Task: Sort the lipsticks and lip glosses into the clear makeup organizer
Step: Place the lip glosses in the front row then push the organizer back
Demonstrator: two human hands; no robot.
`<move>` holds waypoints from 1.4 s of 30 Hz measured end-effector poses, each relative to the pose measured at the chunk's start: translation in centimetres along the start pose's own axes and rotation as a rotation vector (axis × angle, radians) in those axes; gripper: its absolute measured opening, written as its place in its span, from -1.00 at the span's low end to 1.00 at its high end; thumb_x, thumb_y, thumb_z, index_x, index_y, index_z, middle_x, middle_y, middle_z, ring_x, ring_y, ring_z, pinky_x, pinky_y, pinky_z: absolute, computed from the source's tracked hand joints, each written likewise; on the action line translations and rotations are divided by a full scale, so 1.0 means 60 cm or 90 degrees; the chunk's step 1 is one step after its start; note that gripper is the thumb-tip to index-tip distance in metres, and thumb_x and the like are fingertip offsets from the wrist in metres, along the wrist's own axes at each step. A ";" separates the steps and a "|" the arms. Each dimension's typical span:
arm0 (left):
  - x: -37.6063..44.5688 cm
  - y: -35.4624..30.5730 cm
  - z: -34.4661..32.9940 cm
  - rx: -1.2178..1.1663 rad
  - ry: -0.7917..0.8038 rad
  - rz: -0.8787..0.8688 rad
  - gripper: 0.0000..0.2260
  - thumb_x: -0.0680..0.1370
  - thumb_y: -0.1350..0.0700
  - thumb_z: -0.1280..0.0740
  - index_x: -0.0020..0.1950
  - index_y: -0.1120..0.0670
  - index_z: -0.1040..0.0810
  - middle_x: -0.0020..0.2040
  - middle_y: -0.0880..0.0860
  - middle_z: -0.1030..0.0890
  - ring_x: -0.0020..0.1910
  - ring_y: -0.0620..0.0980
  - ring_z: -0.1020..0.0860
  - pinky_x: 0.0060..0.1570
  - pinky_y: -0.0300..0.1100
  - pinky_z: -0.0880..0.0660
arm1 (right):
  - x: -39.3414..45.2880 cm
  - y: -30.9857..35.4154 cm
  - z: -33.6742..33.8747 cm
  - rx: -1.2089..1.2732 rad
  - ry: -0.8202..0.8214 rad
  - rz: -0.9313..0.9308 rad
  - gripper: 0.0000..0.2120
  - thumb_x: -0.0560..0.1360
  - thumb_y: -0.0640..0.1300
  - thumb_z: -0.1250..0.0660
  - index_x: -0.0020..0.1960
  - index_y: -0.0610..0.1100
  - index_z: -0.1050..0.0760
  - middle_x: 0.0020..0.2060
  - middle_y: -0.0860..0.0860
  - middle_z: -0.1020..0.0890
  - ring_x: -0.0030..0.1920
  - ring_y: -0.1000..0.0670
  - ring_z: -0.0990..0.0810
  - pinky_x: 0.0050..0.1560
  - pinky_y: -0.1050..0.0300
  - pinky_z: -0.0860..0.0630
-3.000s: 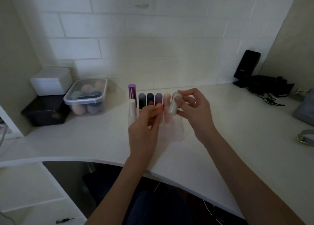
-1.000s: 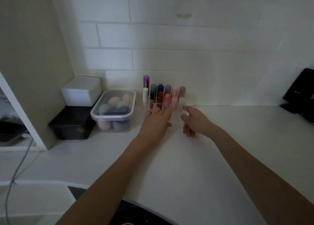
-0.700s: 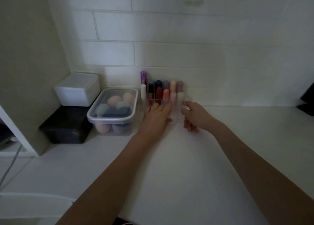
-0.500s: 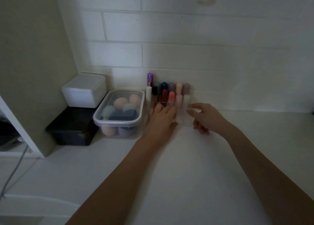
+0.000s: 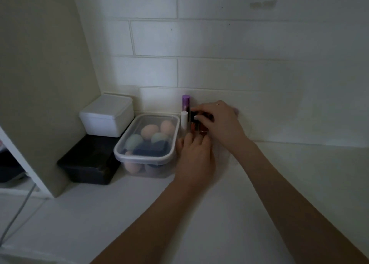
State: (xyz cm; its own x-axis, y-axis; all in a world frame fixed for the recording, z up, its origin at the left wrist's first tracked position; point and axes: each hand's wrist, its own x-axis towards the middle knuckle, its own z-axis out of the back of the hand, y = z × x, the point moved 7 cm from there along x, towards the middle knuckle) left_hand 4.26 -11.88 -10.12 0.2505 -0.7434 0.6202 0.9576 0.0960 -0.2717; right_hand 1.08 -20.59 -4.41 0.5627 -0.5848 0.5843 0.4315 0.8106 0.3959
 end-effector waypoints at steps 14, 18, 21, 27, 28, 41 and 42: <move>-0.022 -0.065 -0.013 -0.041 0.064 -0.145 -0.62 0.26 0.24 -0.07 -0.03 0.10 -0.52 -0.08 0.07 -0.60 -0.15 0.07 -0.56 -0.20 -0.21 -0.49 | 0.014 0.005 0.012 0.063 0.040 0.045 -0.91 0.41 -0.15 -0.43 -0.09 -0.05 -0.61 -0.22 0.21 -0.51 -0.05 0.05 -0.48 -0.06 0.33 -0.34; -0.017 -0.056 -0.005 -0.044 0.037 -0.122 -0.70 0.25 0.30 -0.12 -0.19 0.09 -0.57 -0.14 0.02 -0.63 -0.27 0.02 -0.57 -0.33 -0.27 -0.43 | 0.013 0.006 0.017 0.063 0.054 0.032 -0.93 0.41 -0.13 -0.43 -0.10 -0.03 -0.61 -0.27 0.28 -0.48 -0.06 0.09 -0.44 -0.09 0.27 -0.31; -0.015 -0.049 0.000 -0.056 0.027 -0.085 -0.79 0.22 0.34 -0.22 -0.26 0.11 -0.53 -0.18 0.05 -0.60 -0.30 0.06 -0.55 -0.32 -0.24 -0.41 | 0.008 0.006 0.017 0.055 0.055 0.006 -0.93 0.42 -0.10 -0.42 -0.09 -0.01 -0.61 -0.33 0.29 -0.41 -0.12 0.10 -0.40 -0.23 0.41 -0.24; -0.014 -0.045 0.000 -0.034 0.046 -0.061 -0.81 0.17 0.30 -0.31 -0.27 0.09 -0.50 -0.19 0.04 -0.57 -0.30 0.06 -0.52 -0.29 -0.27 -0.26 | 0.009 0.001 0.020 0.080 -0.006 -0.021 -0.96 0.37 -0.04 -0.42 -0.18 0.08 -0.59 -0.36 0.32 -0.43 -0.09 0.06 -0.47 0.03 -0.04 -0.49; -0.014 -0.045 0.000 -0.036 0.046 -0.063 -0.83 0.19 0.29 -0.27 -0.27 0.09 -0.49 -0.19 0.04 -0.57 -0.30 0.06 -0.52 -0.30 -0.27 -0.27 | 0.008 0.000 0.019 0.081 -0.001 -0.029 -0.96 0.38 -0.04 -0.43 -0.17 0.07 -0.60 -0.36 0.32 -0.42 -0.09 0.07 -0.46 0.06 -0.13 -0.47; -0.014 -0.045 0.001 -0.058 0.036 -0.070 -0.80 0.25 0.22 -0.10 -0.28 0.09 -0.50 -0.19 0.04 -0.56 -0.29 0.06 -0.52 -0.31 -0.24 -0.38 | 0.014 0.001 0.010 0.050 0.016 -0.011 -0.89 0.39 -0.06 -0.42 -0.18 0.14 -0.54 -0.30 0.28 -0.39 -0.01 0.06 -0.44 0.08 -0.20 -0.44; -0.013 -0.045 0.001 -0.058 0.034 -0.068 -0.80 0.25 0.22 -0.10 -0.29 0.09 -0.50 -0.19 0.04 -0.56 -0.29 0.06 -0.53 -0.31 -0.25 -0.37 | 0.014 0.001 0.009 0.054 0.018 -0.010 -0.91 0.39 -0.05 -0.42 -0.17 0.13 -0.56 -0.30 0.28 -0.40 -0.01 0.06 -0.44 0.07 -0.20 -0.45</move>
State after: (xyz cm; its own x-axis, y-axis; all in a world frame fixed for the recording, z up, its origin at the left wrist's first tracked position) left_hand 1.50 -11.49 -9.82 0.1376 -0.7802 0.6102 0.9611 -0.0439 -0.2728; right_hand 1.19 -21.00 -3.53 0.5767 -0.5972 0.5575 0.3793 0.8001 0.4647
